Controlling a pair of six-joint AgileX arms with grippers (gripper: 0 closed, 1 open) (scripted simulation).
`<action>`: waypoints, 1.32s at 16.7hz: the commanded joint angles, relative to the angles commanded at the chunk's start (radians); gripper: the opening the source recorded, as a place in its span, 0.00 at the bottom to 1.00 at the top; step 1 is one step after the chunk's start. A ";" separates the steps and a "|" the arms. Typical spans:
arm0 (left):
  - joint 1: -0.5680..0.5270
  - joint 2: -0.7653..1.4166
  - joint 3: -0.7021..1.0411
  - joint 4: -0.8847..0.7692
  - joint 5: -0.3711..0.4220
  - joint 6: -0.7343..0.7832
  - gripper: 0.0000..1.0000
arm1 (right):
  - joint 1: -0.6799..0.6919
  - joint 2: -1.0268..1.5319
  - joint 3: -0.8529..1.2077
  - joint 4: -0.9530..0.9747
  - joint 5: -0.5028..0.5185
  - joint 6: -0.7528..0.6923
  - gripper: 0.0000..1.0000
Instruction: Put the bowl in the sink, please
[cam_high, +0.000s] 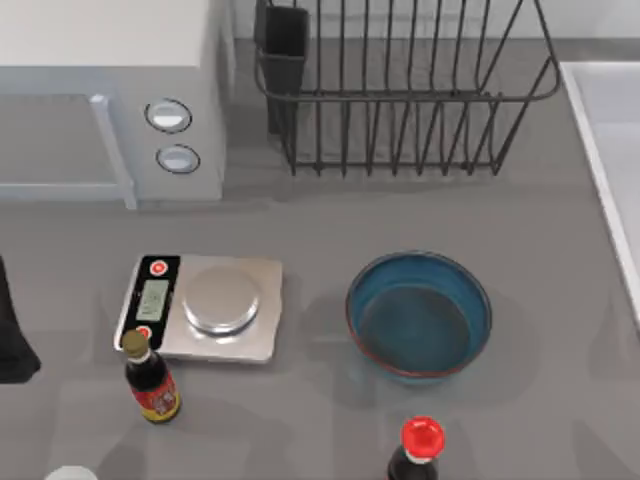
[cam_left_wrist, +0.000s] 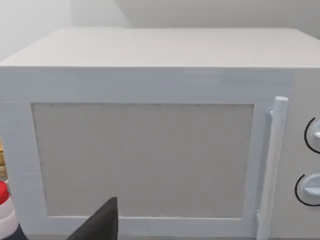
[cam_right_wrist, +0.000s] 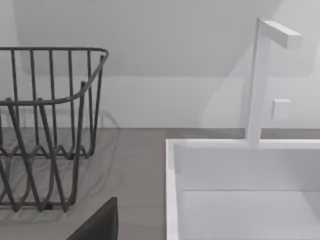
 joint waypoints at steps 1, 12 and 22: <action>0.000 0.000 0.000 0.000 0.000 0.000 1.00 | 0.000 0.000 0.000 0.000 0.000 0.000 1.00; 0.000 0.000 0.000 0.000 0.000 0.000 1.00 | 0.166 0.578 0.513 -0.406 0.002 0.177 1.00; 0.000 0.000 0.000 0.000 0.000 0.000 1.00 | 0.420 1.565 1.267 -1.034 0.000 0.435 1.00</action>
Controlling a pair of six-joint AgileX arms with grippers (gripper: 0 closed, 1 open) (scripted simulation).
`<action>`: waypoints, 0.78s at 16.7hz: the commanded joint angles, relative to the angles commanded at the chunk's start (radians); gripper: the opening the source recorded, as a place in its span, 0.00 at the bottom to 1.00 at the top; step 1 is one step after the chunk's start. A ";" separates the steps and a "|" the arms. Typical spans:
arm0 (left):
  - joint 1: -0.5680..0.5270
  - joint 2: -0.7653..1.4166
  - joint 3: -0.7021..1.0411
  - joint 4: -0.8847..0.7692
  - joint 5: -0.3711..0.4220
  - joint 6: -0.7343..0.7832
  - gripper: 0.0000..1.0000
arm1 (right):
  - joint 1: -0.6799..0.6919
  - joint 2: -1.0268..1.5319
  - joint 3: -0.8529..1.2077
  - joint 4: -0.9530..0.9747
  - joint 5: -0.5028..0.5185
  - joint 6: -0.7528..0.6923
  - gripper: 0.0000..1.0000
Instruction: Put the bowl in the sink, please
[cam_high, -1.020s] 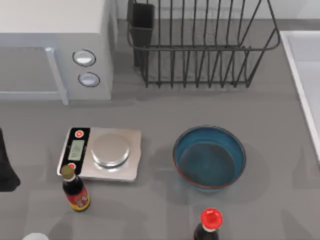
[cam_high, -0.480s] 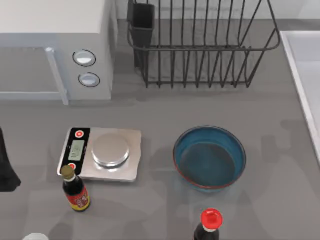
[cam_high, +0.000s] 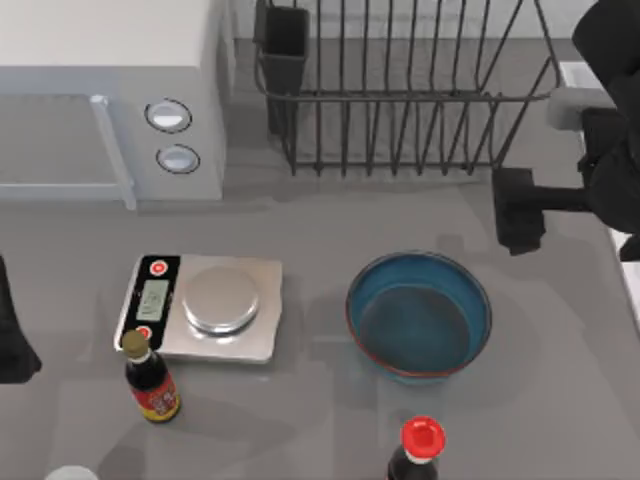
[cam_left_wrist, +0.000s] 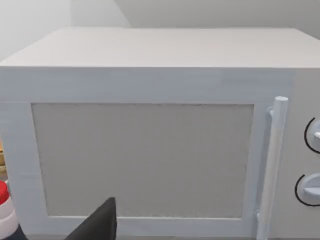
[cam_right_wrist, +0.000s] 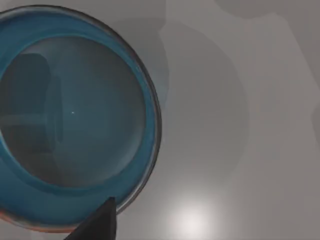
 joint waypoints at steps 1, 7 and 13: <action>0.000 0.000 0.000 0.000 0.000 0.000 1.00 | 0.020 0.070 0.061 -0.045 0.000 0.020 1.00; 0.000 0.000 0.000 0.000 0.000 0.000 1.00 | 0.090 0.316 0.282 -0.202 0.001 0.089 1.00; 0.000 0.000 0.000 0.000 0.000 0.000 1.00 | 0.087 0.320 0.283 -0.201 0.001 0.090 1.00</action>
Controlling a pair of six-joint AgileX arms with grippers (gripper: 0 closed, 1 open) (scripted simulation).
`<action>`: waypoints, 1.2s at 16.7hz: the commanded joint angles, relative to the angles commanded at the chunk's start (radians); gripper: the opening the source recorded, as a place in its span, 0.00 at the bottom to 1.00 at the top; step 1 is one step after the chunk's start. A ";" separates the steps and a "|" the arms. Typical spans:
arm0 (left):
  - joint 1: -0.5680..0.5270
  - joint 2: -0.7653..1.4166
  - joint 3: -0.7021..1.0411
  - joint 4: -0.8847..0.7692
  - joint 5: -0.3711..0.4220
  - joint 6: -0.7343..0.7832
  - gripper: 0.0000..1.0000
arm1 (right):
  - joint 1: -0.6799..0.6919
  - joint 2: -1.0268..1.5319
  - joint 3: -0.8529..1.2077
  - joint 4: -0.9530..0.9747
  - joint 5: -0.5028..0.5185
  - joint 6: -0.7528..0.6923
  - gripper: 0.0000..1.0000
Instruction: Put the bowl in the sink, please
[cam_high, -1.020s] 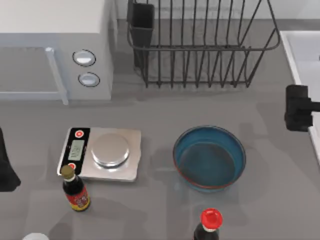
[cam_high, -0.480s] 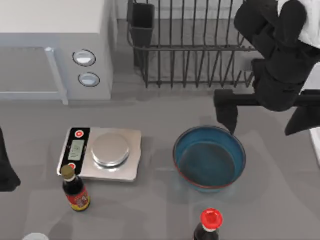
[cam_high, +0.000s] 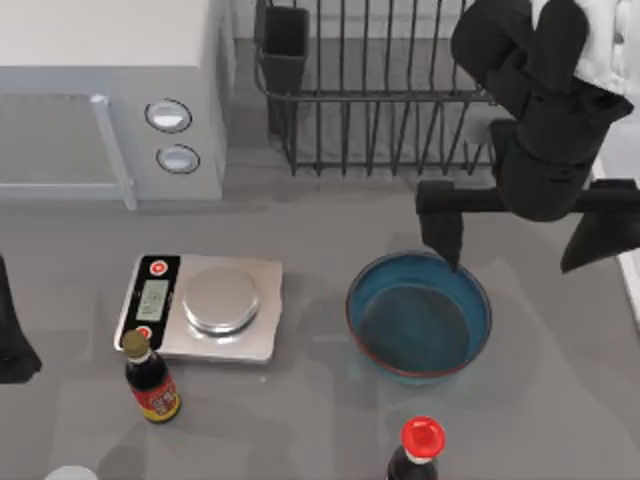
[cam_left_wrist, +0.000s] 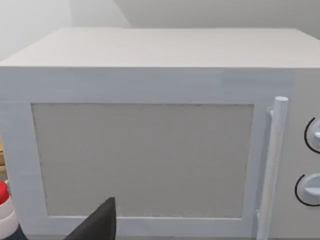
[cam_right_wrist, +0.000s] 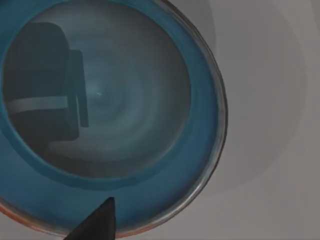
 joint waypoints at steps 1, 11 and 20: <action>0.000 0.000 0.000 0.000 0.000 0.000 1.00 | 0.001 0.004 -0.012 0.013 0.000 -0.001 1.00; 0.000 0.000 0.000 0.000 0.000 0.000 1.00 | 0.008 0.106 -0.261 0.365 0.001 0.006 1.00; 0.000 0.000 0.000 0.000 0.000 0.000 1.00 | 0.008 0.106 -0.262 0.367 0.001 0.006 0.62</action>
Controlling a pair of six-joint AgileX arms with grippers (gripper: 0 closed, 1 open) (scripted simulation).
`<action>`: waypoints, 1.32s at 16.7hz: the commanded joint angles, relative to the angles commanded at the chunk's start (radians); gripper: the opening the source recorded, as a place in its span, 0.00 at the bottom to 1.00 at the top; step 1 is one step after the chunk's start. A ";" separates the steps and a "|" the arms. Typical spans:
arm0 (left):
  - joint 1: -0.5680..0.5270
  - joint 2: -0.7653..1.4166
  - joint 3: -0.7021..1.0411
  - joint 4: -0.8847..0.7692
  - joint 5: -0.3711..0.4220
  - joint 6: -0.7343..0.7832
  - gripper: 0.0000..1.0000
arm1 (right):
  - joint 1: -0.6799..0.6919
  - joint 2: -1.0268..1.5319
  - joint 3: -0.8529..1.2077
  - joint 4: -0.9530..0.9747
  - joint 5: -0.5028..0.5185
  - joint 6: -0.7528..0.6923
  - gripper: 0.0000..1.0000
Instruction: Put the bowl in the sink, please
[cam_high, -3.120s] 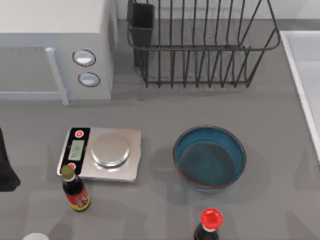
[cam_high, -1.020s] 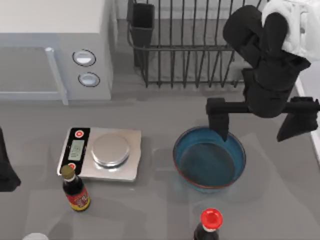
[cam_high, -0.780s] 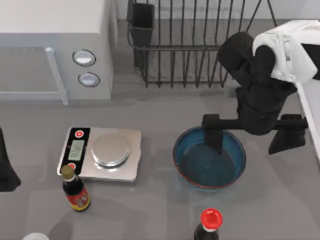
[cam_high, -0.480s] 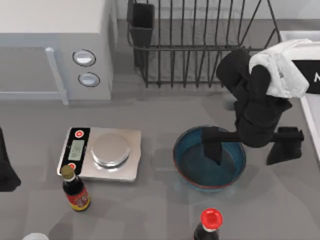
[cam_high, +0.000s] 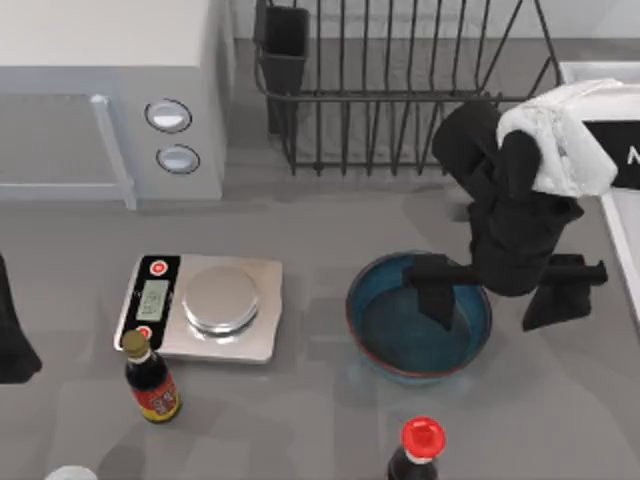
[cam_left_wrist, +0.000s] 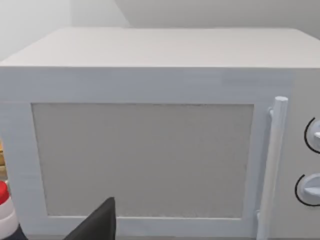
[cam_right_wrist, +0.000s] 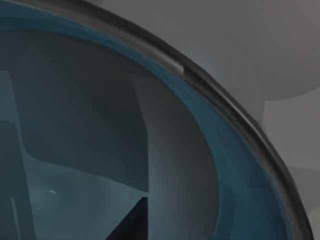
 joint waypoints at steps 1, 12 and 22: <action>0.000 0.000 0.000 0.000 0.000 0.000 1.00 | 0.000 0.000 0.000 0.000 0.000 0.000 0.55; 0.000 0.000 0.000 0.000 0.000 0.000 1.00 | 0.000 0.000 0.000 0.000 0.000 0.000 0.00; 0.000 0.000 0.000 0.000 0.000 0.000 1.00 | -0.002 -0.016 0.113 -0.119 0.000 0.004 0.00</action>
